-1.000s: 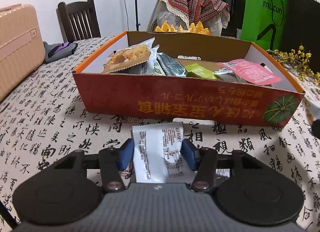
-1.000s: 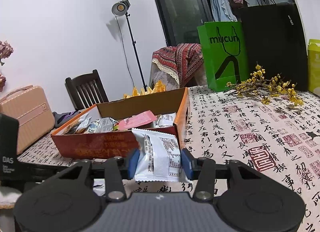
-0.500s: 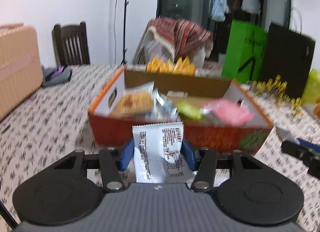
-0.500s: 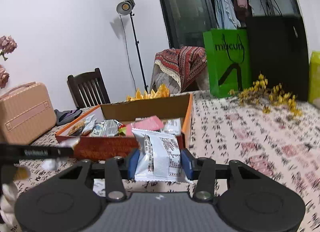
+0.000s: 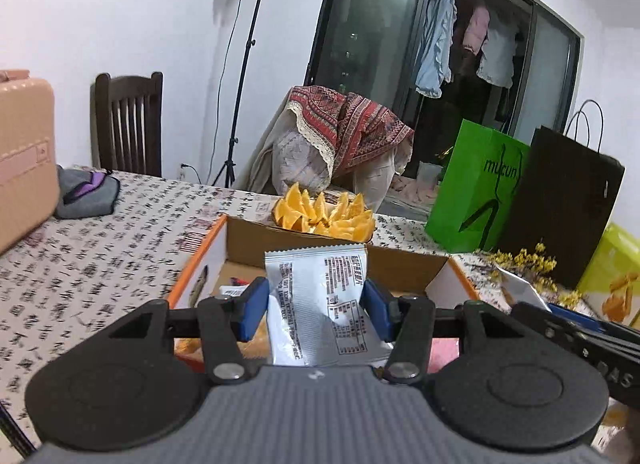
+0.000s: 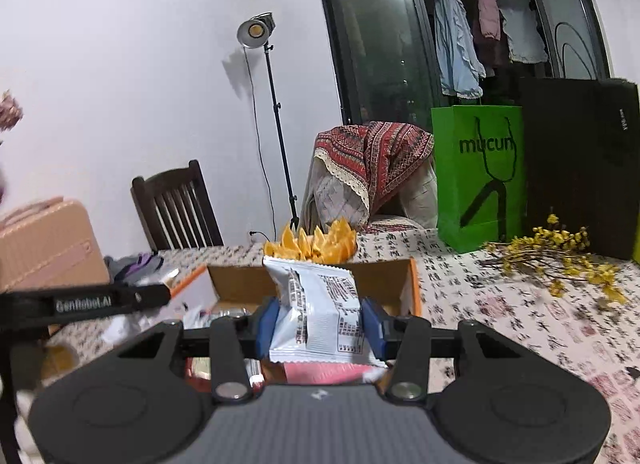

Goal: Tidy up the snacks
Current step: 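Lower both white sachets into the box and open both grippers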

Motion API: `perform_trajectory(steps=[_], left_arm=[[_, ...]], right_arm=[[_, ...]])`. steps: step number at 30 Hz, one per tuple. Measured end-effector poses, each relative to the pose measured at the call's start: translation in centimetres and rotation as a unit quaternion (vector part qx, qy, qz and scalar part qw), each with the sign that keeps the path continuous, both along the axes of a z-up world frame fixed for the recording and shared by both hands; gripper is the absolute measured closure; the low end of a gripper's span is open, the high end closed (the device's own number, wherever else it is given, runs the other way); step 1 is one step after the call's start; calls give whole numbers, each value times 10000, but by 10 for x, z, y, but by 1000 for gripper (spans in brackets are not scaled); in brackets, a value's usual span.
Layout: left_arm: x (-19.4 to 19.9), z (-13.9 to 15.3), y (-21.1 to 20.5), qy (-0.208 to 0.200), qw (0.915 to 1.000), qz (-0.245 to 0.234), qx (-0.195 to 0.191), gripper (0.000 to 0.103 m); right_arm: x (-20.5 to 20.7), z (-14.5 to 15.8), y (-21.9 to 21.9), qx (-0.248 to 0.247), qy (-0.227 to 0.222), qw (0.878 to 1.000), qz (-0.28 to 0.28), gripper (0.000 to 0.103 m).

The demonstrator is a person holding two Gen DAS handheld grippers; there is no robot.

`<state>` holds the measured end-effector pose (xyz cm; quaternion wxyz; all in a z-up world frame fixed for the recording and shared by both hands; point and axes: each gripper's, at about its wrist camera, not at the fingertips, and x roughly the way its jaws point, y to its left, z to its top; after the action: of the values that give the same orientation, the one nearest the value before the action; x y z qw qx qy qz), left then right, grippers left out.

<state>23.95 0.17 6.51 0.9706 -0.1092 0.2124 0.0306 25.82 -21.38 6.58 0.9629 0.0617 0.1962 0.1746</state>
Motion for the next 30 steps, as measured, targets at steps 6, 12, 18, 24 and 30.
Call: perform_trajectory(steps=[6, 12, 18, 24, 30], left_arm=[[29, -16, 6, -104, 9993, 366, 34, 49], [38, -37, 20, -322, 9975, 585, 249, 49], [42, -46, 23, -200, 9984, 486, 227, 48], [33, -45, 24, -456, 9971, 592, 152, 0], [33, -44, 32, -405, 9964, 738, -49, 0]], right_arm=[[42, -8, 15, 14, -52, 9995, -309, 58], [59, -42, 21, 20, -91, 9998, -189, 58], [69, -57, 23, -1, 241, 9997, 94, 58], [69, -61, 22, -85, 380, 9992, 76, 28], [62, -56, 17, 67, 218, 9997, 107, 0]])
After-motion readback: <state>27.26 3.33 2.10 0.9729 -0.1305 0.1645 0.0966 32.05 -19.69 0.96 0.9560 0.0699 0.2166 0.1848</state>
